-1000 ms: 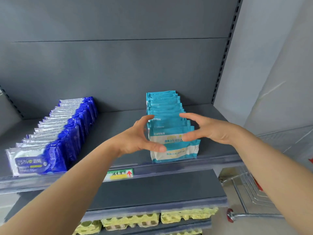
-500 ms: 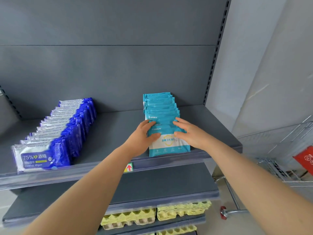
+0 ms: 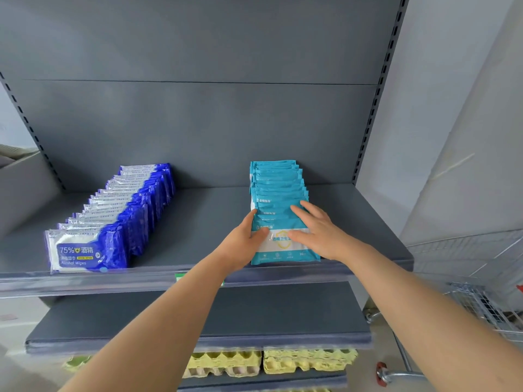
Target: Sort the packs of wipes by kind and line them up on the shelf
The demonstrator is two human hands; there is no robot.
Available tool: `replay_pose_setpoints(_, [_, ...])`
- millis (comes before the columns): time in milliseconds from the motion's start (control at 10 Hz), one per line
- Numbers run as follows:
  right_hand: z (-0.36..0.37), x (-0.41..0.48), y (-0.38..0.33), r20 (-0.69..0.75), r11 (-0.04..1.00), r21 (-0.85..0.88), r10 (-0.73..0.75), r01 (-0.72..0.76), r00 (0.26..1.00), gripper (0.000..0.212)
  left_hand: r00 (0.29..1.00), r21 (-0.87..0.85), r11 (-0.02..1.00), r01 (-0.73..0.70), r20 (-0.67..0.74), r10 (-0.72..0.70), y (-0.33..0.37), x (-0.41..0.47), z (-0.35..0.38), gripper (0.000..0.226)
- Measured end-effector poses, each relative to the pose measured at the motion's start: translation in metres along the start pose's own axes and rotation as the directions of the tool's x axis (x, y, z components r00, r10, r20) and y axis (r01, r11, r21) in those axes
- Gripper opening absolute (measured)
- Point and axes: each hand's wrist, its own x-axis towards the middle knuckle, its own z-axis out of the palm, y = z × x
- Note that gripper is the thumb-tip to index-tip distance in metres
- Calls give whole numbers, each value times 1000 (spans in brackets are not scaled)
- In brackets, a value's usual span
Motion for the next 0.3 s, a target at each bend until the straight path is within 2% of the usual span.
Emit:
replay_pose_setpoints(200, [-1, -4, -1, -19, 1000, 0, 3, -3, 1000, 76, 1000, 28, 999, -16, -19, 17, -3, -4, -1, 48])
replay_pose_setpoints(300, [-13, -15, -1, -128, 1000, -11, -20, 19, 992, 85, 994, 151, 989, -8, -110, 25, 2, -10, -9, 55])
